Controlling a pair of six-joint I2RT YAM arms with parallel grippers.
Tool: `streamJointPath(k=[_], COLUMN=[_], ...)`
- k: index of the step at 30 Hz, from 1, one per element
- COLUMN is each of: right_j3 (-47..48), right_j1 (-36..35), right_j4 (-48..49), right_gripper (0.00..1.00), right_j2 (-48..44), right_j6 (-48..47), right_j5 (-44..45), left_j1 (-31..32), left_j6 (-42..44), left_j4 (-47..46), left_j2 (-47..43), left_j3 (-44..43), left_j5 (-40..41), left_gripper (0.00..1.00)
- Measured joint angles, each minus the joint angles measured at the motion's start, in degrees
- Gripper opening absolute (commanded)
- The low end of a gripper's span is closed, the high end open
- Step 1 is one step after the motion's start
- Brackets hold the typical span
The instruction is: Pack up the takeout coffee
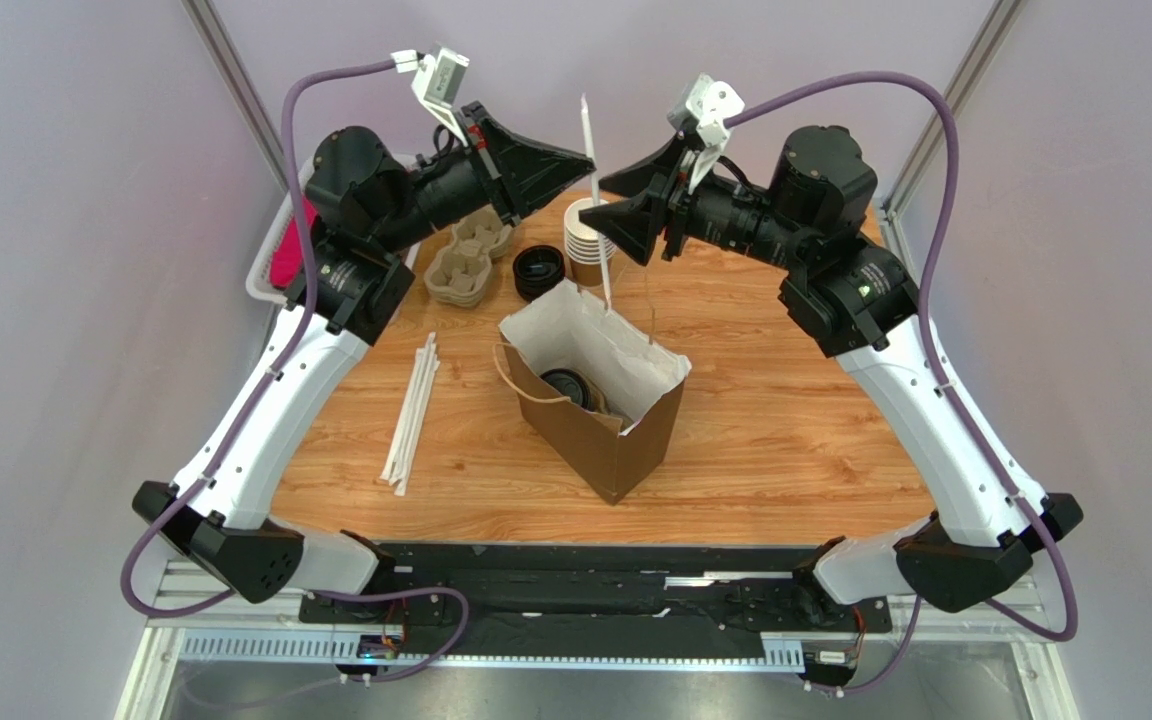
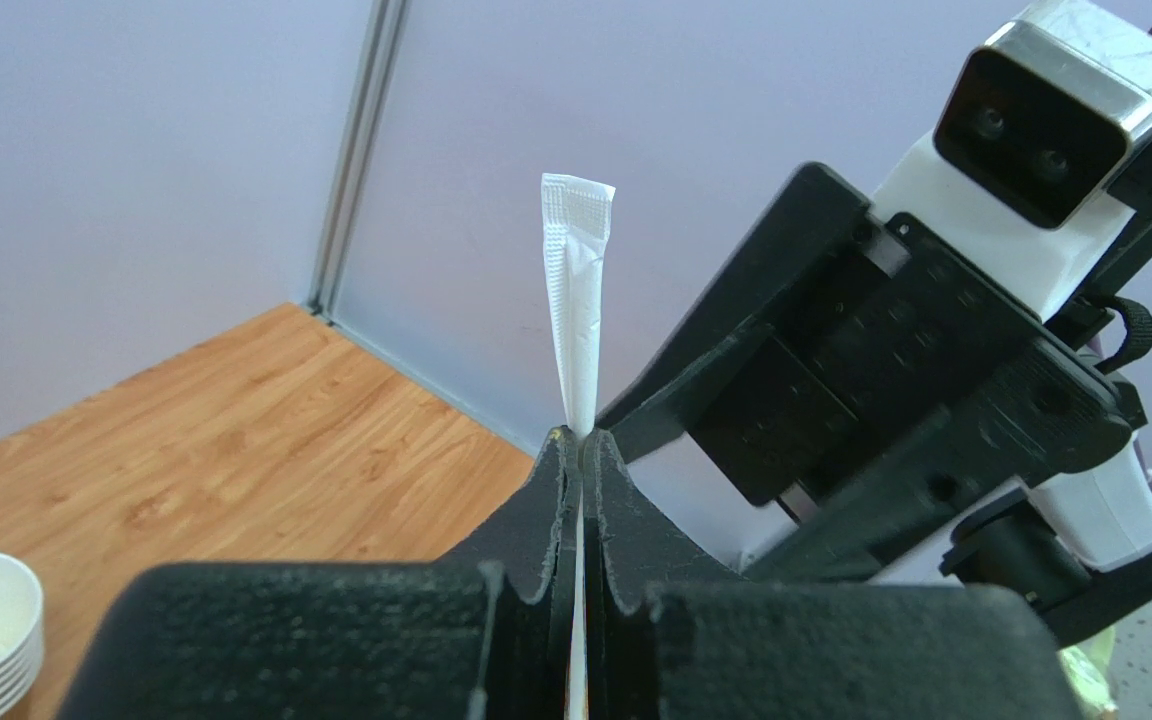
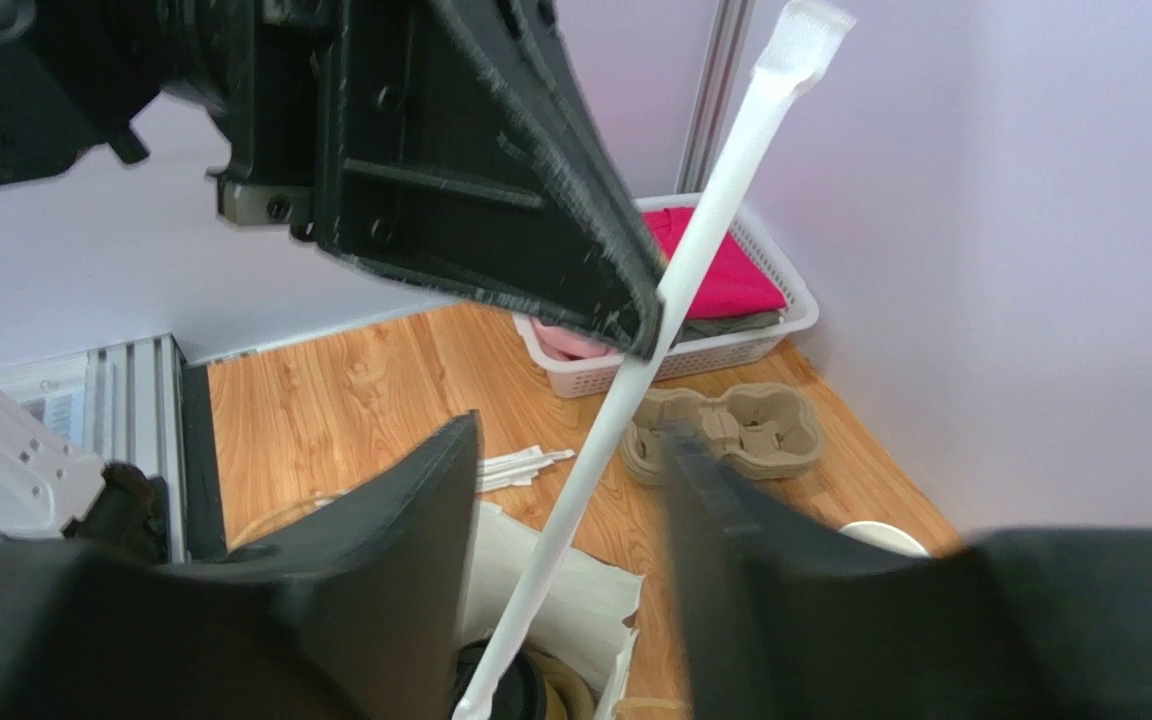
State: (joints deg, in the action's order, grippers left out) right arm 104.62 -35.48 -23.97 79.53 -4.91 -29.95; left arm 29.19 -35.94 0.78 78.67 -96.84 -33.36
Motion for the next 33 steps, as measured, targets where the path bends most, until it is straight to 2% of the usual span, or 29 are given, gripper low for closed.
streamJointPath(k=[1,2,3,4,6,7,9,12,13,15,21,26,32,33], right_j3=[0.0,0.0,0.0,-0.1,-0.7,-1.0,-2.0,-4.6,-6.0,-8.4,-15.3,-20.5,-26.3,-27.7], right_j1=[0.0,0.0,0.0,0.0,0.2,0.3,0.3,0.1,0.0,0.0,-0.1,-0.9,-1.2,-1.2], right_j4=[0.3,0.5,0.6,0.7,0.7,0.7,0.7,0.8,0.7,0.3,-0.8,-2.1,-1.9,-2.0], right_gripper=[0.33,0.17,0.08,0.00,0.00,0.00,0.00,0.00,0.00,0.00,0.00,0.00,0.00,0.04], right_j2=[0.0,0.1,0.1,0.2,0.1,0.1,0.0,-0.7,-1.3,-2.3,-5.9,-7.7,-7.5,-7.5], right_j6=[-0.1,0.1,0.0,-0.1,0.3,0.7,0.7,1.2,1.6,2.2,5.2,5.8,5.6,5.5], right_j5=[0.2,0.6,0.9,1.5,2.4,2.6,3.2,3.2,3.2,3.2,2.9,2.3,2.0,2.0], left_j1=[0.5,0.9,1.2,1.6,1.7,1.8,1.8,2.0,2.0,2.0,-1.0,-7.7,-15.4,-16.5], left_j6=[-0.2,-0.2,-0.3,-0.4,-0.4,-0.3,-0.1,0.8,1.2,2.5,7.6,11.3,16.1,17.1], left_j4=[-0.1,-0.2,-0.3,-0.5,-0.7,-0.3,1.0,3.1,4.0,6.0,15.0,19.9,28.8,30.9], left_j2=[0.0,0.0,0.0,-0.1,-0.5,-0.6,-0.7,-1.4,-1.9,-2.9,-8.4,-12.6,-13.5,-13.5], left_j3=[0.3,0.7,1.1,1.5,2.4,2.7,3.1,3.7,4.0,4.7,6.4,9.6,12.8,13.2], left_j5=[0.0,0.0,0.0,0.0,0.5,0.9,1.4,3.3,3.9,5.3,8.0,8.9,9.1,9.0], left_gripper=[0.00,0.00,0.00,0.04,0.18,0.32,0.43,0.70,0.83,0.93,0.96,0.96,0.98,0.98])
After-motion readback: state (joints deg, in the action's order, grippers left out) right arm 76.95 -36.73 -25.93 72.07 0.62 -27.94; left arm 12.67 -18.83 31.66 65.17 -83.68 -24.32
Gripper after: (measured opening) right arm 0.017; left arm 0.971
